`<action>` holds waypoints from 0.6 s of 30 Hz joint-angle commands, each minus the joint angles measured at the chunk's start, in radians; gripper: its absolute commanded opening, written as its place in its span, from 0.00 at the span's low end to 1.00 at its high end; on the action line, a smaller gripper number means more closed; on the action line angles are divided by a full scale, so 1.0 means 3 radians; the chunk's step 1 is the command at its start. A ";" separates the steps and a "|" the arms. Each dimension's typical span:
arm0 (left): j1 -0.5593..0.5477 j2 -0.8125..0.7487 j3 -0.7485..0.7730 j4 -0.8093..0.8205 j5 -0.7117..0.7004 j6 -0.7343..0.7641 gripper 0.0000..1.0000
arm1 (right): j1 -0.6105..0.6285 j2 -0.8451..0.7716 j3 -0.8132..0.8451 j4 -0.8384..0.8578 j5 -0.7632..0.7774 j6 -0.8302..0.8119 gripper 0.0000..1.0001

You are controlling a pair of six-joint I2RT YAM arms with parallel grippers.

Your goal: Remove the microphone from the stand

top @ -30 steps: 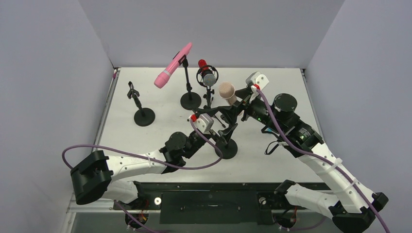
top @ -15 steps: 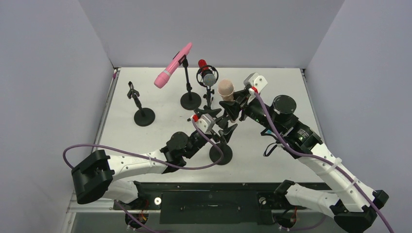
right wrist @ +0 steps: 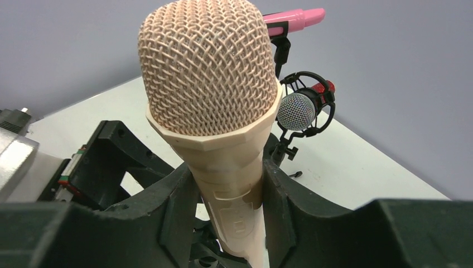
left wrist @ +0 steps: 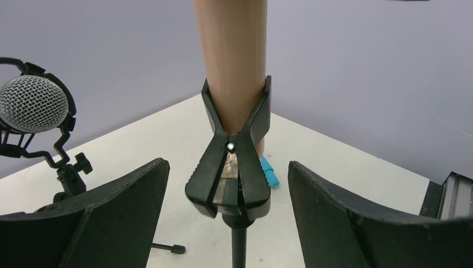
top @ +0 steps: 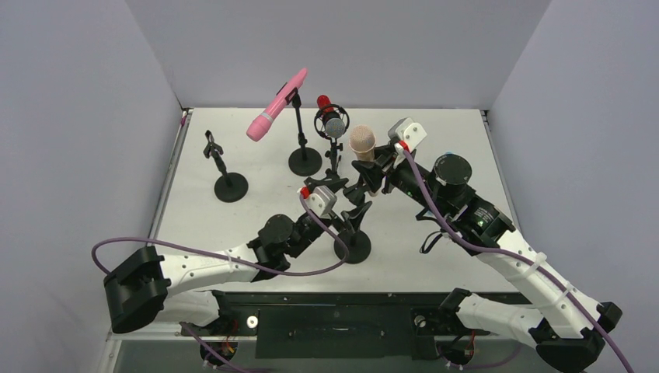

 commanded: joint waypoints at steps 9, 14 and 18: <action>-0.0003 -0.0454 -0.0116 -0.0072 0.0004 -0.0080 0.81 | 0.0134 -0.0055 0.0076 0.0001 0.0282 -0.0113 0.05; 0.0003 -0.0420 -0.0085 -0.0143 0.0072 -0.0063 0.78 | 0.0152 -0.0036 0.0106 -0.0006 0.0309 -0.0124 0.05; 0.0003 -0.0419 -0.0089 -0.0228 0.0056 -0.0054 0.77 | 0.0168 -0.0015 0.0136 -0.0029 0.0324 -0.0135 0.05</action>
